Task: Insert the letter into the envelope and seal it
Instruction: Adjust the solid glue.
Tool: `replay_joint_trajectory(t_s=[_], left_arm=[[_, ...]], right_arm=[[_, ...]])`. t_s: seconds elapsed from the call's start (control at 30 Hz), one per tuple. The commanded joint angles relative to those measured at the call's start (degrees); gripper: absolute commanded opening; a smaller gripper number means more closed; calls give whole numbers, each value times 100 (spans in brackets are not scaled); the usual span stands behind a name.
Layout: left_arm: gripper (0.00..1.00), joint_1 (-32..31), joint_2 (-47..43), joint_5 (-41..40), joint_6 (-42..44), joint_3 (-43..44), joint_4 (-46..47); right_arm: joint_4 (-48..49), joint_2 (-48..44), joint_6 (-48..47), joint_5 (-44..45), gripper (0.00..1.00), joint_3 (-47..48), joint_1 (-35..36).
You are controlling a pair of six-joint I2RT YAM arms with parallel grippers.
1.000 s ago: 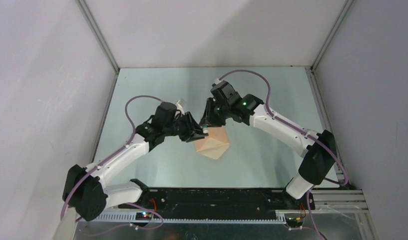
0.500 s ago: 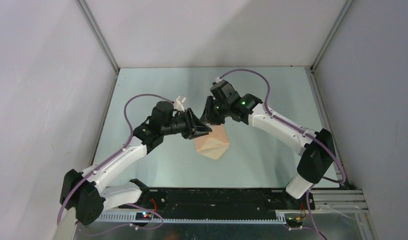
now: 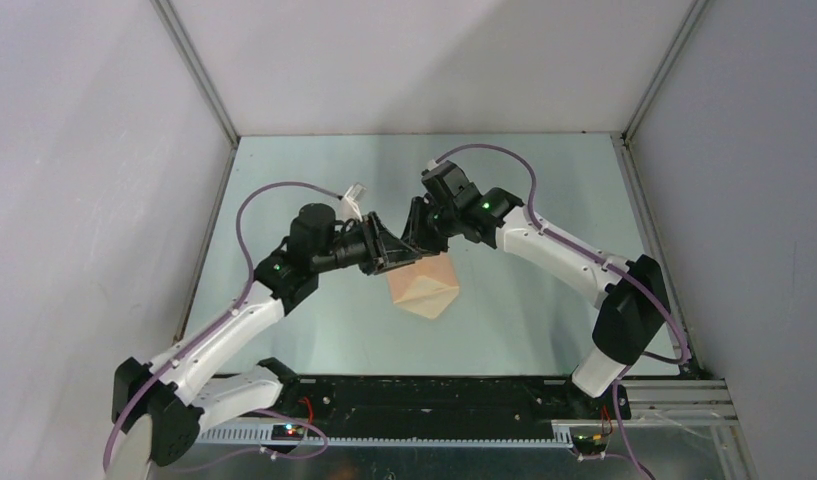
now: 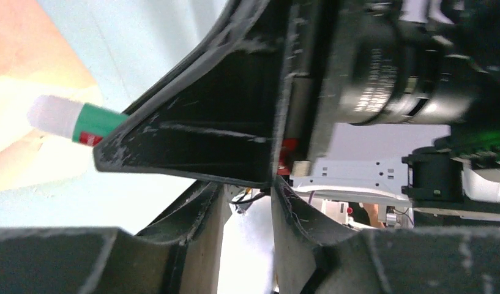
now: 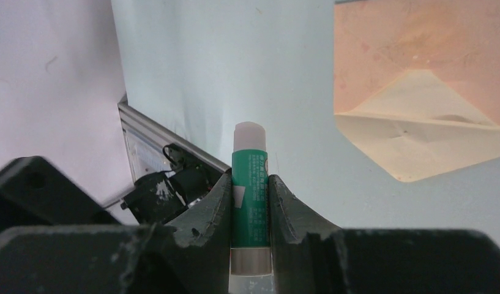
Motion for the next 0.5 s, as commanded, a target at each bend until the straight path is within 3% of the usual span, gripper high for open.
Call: replay_joint_trajectory(t_s=[0.0,0.2,0.33,0.47], left_arm=[[37,11,-200,105,220,258,647],[37,119,-338,496,-113,-9,1529],[40,497,-684,492,191,5,924],[40,979,-787,691,-174,-394,1141]], right_arm=[[-48,-77,-125,-489,0,-16,-44],[30,-137,-125,-728,0,-77,-153],[-102,-155,-380,-961,0,-124,-303],[-203,-112,-717,-1389,0,-107,-428]])
